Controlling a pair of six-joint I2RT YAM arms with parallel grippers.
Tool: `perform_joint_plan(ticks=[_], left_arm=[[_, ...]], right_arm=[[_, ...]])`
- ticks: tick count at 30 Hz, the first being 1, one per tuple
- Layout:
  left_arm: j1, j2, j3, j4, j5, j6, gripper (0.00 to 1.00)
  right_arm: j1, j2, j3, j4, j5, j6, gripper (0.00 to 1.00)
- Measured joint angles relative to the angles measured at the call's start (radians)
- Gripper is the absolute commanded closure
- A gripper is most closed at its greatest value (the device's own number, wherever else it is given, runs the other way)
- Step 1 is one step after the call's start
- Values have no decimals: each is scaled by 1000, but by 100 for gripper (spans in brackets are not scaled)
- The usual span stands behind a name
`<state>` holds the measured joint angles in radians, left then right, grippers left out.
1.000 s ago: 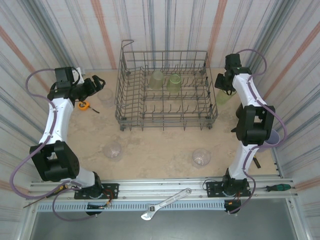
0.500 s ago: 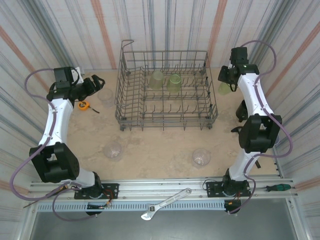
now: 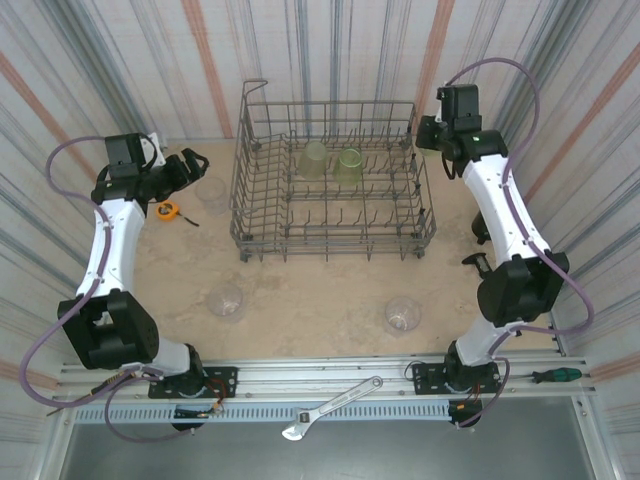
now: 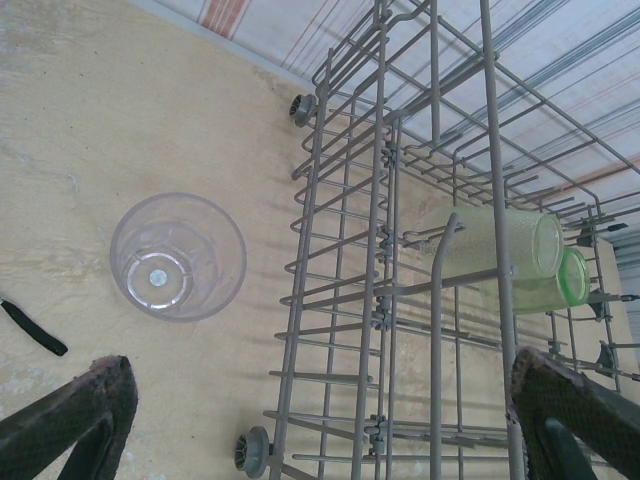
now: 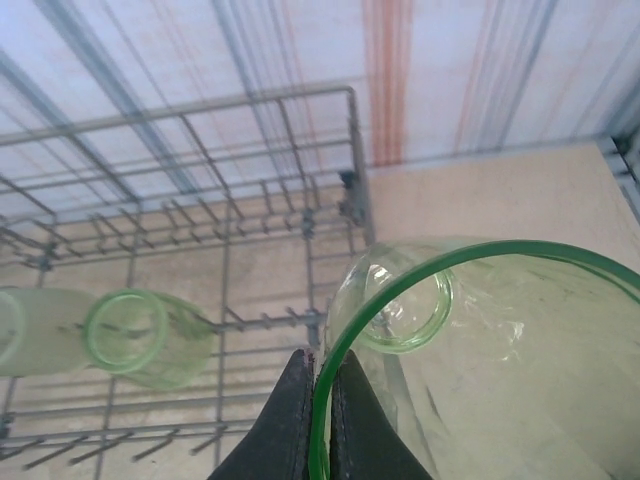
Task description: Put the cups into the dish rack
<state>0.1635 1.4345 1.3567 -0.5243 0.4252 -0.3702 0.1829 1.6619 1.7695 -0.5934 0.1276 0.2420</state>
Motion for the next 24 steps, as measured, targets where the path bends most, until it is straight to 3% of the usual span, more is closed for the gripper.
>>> perform_joint_plan(ticks=[7,17,24], left_arm=[[0,-1,0,0,0,-1,1],[-6,-10,0,0,-43,-11,1],[-72,-18,3,0,-82,-48,1]], right_arm=[[60,-74,-33,81,-35,-18,100],[66,-99,-119,157,-184,17,100],[66,-99,-175,224,-294,76,100]])
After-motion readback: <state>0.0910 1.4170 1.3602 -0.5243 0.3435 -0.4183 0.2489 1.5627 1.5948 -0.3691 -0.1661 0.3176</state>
